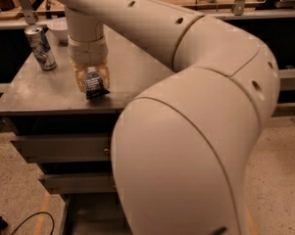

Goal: Place rxbar blueberry into bottom drawer

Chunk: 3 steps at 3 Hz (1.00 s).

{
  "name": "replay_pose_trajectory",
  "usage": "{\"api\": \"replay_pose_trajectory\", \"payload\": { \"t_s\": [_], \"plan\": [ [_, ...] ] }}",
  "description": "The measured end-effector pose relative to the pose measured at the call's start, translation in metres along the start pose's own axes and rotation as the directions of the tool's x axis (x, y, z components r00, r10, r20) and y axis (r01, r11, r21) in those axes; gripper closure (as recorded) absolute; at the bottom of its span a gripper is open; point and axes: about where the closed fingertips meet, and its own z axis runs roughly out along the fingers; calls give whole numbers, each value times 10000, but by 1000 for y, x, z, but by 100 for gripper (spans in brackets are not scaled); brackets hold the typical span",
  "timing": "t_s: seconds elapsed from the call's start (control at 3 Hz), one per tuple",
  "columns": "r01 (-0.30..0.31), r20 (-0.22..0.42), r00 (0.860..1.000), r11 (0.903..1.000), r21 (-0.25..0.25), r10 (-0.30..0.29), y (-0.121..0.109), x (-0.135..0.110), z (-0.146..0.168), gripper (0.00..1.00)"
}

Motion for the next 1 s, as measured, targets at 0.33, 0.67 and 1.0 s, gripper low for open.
{"api": "replay_pose_trajectory", "payload": {
  "t_s": [0.33,0.67,1.0],
  "plan": [
    [-793,644,9952,9934,827,741,-28,-56,9,100],
    [-906,1044,9910,9936,678,832,-28,-69,24,100],
    [-905,1026,9913,9935,693,831,-29,-68,24,100]
  ]
}}
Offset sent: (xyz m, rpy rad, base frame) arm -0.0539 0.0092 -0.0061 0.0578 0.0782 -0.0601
